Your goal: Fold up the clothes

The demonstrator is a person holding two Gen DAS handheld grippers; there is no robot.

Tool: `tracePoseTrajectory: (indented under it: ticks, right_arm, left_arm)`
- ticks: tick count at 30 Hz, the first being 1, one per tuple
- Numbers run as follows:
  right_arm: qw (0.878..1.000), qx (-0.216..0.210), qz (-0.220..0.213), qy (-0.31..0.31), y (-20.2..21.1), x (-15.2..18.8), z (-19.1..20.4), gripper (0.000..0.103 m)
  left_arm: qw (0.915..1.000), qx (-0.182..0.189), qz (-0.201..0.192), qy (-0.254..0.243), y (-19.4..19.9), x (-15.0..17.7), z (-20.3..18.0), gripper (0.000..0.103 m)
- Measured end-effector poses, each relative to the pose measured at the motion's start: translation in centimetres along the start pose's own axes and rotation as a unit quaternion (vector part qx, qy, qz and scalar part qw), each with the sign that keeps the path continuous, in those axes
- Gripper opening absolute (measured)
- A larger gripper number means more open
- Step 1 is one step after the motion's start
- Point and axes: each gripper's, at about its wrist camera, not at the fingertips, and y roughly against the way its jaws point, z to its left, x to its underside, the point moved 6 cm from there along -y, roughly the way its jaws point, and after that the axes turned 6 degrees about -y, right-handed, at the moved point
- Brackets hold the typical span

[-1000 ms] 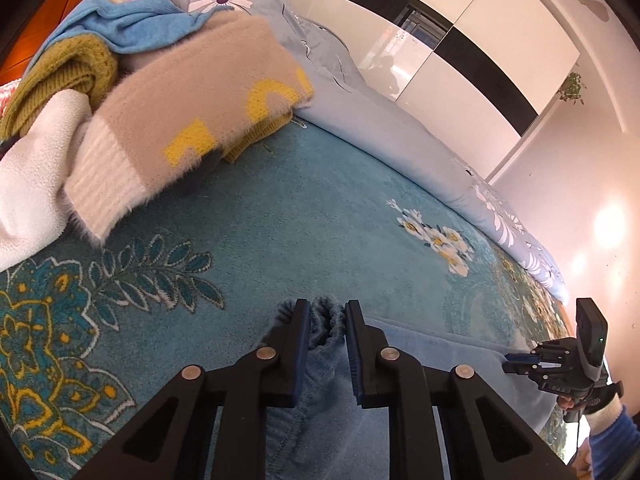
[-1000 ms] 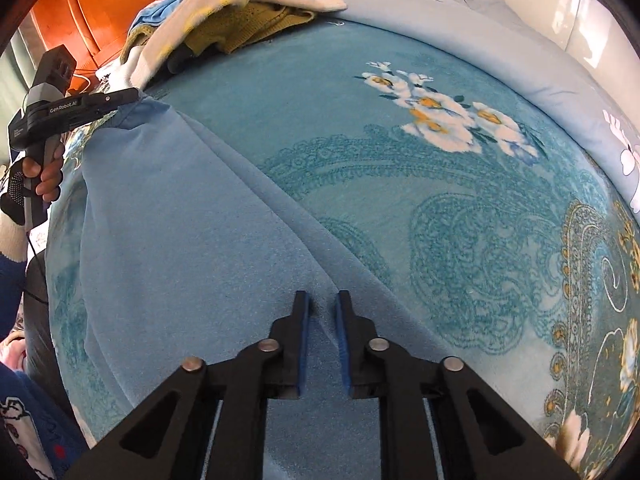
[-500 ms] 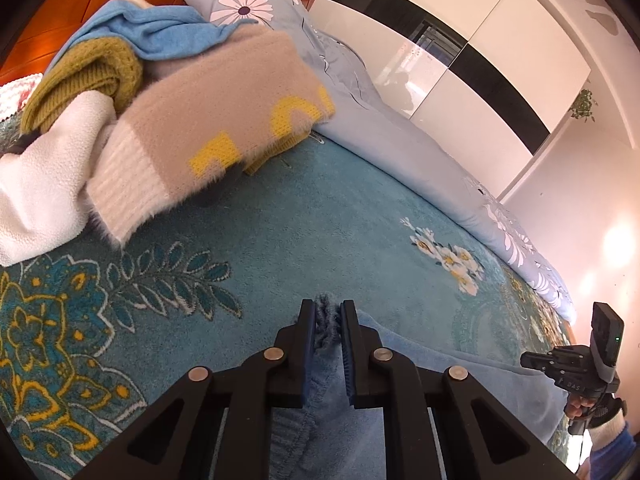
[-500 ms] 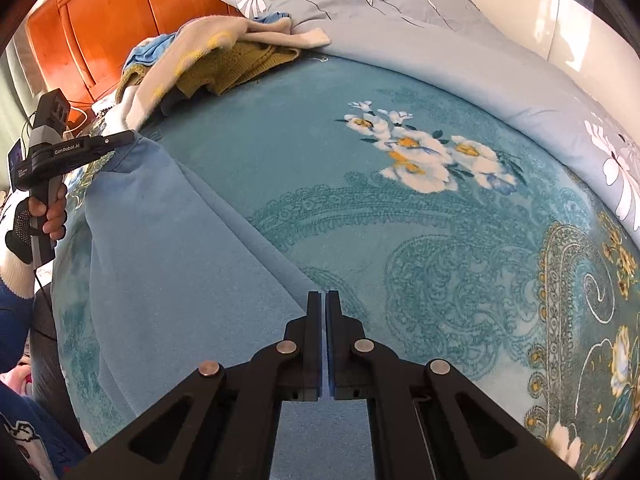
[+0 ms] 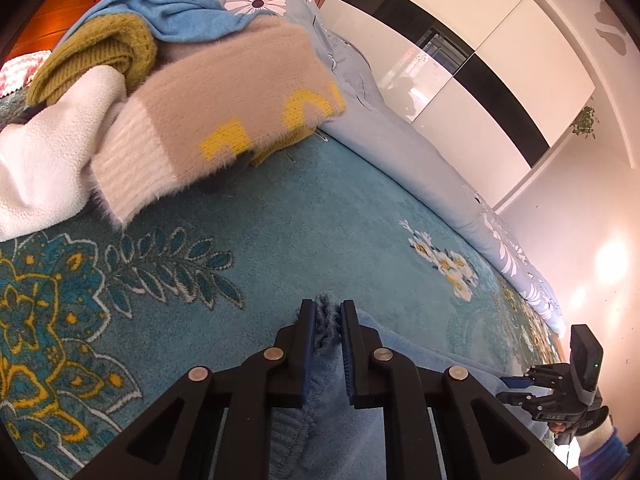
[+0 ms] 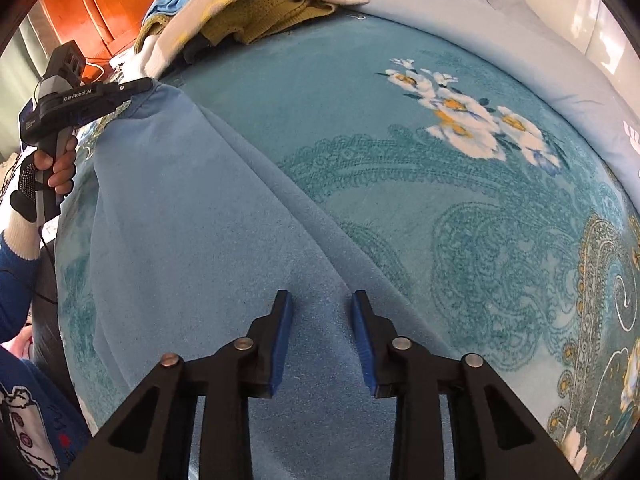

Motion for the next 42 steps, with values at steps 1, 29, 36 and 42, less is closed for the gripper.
tracePoseTrajectory:
  ticks: [1,29,36,42]
  right_arm:
    - [1.000,0.000,0.000,-0.002,0.1,0.0,0.1,0.014]
    - [0.998,0.050,-0.020,-0.043,-0.4,-1.4,-2.4,0.006]
    - [0.989,0.091,-0.063,-0.095,3.9,0.3,-3.8,0.039]
    - [0.944,0.109,-0.138,-0.280,10.3,9.9,-9.3,0.045]
  left_arm:
    - [1.0000,0.001,-0.001,0.000,0.0,0.0,0.0,0.014]
    - [0.9984,-0.025,0.022,0.045,-2.1,-0.1,2.2,0.017]
    - [0.9934,-0.097,0.031,0.053,-1.4,-1.2,3.2,0.035]
    - [0.9950,-0.093,0.015,0.033,1.8,-1.5,0.2,0.041]
